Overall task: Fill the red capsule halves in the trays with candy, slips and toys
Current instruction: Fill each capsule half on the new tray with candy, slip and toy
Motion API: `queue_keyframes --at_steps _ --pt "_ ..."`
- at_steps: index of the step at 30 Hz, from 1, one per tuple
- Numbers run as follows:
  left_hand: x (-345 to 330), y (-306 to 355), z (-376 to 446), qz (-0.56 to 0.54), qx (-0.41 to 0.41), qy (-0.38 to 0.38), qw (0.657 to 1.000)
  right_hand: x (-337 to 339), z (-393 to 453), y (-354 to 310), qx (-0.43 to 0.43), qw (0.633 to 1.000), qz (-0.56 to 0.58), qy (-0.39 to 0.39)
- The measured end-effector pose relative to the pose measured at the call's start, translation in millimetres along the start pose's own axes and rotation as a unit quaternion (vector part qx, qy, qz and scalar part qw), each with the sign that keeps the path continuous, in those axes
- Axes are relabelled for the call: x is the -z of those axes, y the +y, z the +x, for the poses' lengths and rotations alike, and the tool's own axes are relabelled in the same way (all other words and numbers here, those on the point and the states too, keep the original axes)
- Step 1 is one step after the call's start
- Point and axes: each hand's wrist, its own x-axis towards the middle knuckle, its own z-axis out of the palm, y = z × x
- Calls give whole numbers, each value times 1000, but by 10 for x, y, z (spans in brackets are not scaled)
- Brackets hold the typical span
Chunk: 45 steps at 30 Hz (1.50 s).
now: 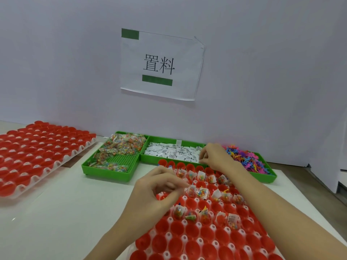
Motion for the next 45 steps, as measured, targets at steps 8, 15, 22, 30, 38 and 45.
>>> queue_keyframes --at_steps 8,15,22,30,38,45 --pt "53 11 1 -53 125 40 990 148 -212 -12 -7 990 96 105" --pt "57 81 -28 -91 158 14 983 354 -1258 -158 31 944 310 104" --pt "-86 160 -106 -83 152 -25 985 126 -2039 -370 36 893 440 84" --pt "-193 266 -169 -163 203 -65 963 -2 -2103 -388 6 856 498 136" --pt "-212 319 -175 -197 238 -103 946 -43 -2137 -393 -1 856 491 162" --pt "-224 350 -154 -197 259 -127 937 -61 -2140 -407 3 854 496 159"
